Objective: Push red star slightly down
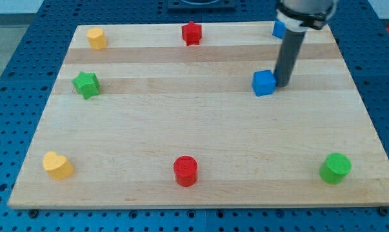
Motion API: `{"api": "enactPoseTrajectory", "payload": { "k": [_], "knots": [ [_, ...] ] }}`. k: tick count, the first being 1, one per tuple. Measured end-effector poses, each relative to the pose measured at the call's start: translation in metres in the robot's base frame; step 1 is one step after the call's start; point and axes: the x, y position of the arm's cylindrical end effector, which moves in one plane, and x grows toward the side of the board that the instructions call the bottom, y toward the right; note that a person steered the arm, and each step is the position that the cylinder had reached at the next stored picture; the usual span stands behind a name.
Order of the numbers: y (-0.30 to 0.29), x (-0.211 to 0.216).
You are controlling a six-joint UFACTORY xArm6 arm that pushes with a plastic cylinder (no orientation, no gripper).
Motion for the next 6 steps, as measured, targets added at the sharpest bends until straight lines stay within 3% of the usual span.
{"api": "enactPoseTrajectory", "payload": {
  "k": [3,5,6],
  "knots": [
    [-0.102,0.000],
    [-0.107,-0.005],
    [-0.107,-0.040]
  ]
}}
